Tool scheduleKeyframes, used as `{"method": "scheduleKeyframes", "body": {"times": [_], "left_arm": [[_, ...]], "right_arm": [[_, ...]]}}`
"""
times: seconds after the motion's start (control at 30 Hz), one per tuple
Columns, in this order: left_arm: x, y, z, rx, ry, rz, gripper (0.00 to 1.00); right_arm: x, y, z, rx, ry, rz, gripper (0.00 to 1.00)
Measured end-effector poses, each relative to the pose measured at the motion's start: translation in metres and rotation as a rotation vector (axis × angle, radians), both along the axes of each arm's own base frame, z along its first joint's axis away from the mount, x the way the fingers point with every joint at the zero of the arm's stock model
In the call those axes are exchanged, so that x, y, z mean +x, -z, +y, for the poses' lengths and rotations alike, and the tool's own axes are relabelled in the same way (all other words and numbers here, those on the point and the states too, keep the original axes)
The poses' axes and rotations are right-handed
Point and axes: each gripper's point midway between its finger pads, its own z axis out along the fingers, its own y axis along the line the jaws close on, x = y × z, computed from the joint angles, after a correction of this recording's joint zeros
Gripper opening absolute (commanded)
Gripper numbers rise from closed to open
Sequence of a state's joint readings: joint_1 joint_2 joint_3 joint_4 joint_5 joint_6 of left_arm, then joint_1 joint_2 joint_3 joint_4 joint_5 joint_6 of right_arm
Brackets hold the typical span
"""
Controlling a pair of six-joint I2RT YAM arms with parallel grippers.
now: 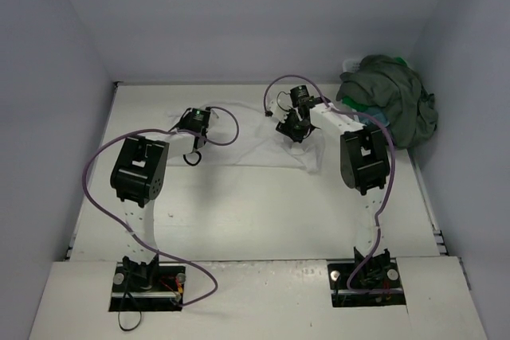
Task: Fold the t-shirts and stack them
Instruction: Fold the flattened tshirt in 1/3 of the way
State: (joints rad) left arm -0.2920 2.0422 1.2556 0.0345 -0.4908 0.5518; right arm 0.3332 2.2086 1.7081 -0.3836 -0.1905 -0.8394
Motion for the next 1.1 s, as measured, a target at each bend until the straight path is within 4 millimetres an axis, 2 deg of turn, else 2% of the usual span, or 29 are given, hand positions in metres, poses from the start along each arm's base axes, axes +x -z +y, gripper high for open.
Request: {"method": "scheduleKeyframes", "body": {"times": [0.17, 0.3, 0.4, 0.53, 0.57, 0.6, 0.7, 0.77, 0.87, 0.97, 1.1], "left_arm": [[0.003, -0.002, 0.001, 0.004, -0.005, -0.015, 0.43], [0.004, -0.002, 0.002, 0.001, -0.007, -0.016, 0.43], [0.003, -0.003, 0.001, -0.007, -0.01, -0.016, 0.43], [-0.007, -0.003, 0.003, -0.02, -0.012, -0.007, 0.43], [-0.011, -0.003, 0.004, -0.022, -0.012, -0.001, 0.43], [-0.015, -0.004, 0.004, -0.024, -0.013, 0.005, 0.43], [-0.023, -0.009, 0.005, -0.034, -0.014, 0.013, 0.43], [-0.028, -0.016, 0.005, -0.049, -0.013, 0.013, 0.43], [-0.033, -0.031, 0.003, -0.08, -0.01, -0.001, 0.43], [-0.033, -0.042, 0.001, -0.102, -0.009, -0.024, 0.43], [-0.035, -0.043, -0.001, -0.116, -0.009, -0.022, 0.43]], "right_arm": [[0.005, -0.001, -0.008, -0.019, 0.094, -0.042, 0.47], [0.008, -0.011, -0.017, -0.03, 0.183, -0.083, 0.46], [0.007, -0.029, -0.024, -0.03, 0.244, -0.123, 0.45], [0.005, -0.071, -0.024, 0.007, 0.295, -0.204, 0.42], [0.004, -0.077, -0.024, 0.016, 0.304, -0.214, 0.4], [0.002, -0.095, -0.021, 0.037, 0.304, -0.244, 0.31], [-0.004, -0.126, -0.008, 0.096, 0.294, -0.287, 0.07], [-0.011, -0.135, 0.002, 0.131, 0.275, -0.289, 0.03], [-0.023, -0.124, 0.012, 0.142, 0.245, -0.247, 0.01], [-0.041, -0.094, 0.017, 0.122, 0.218, -0.161, 0.01], [-0.058, -0.056, 0.018, 0.086, 0.201, -0.059, 0.02]]}}
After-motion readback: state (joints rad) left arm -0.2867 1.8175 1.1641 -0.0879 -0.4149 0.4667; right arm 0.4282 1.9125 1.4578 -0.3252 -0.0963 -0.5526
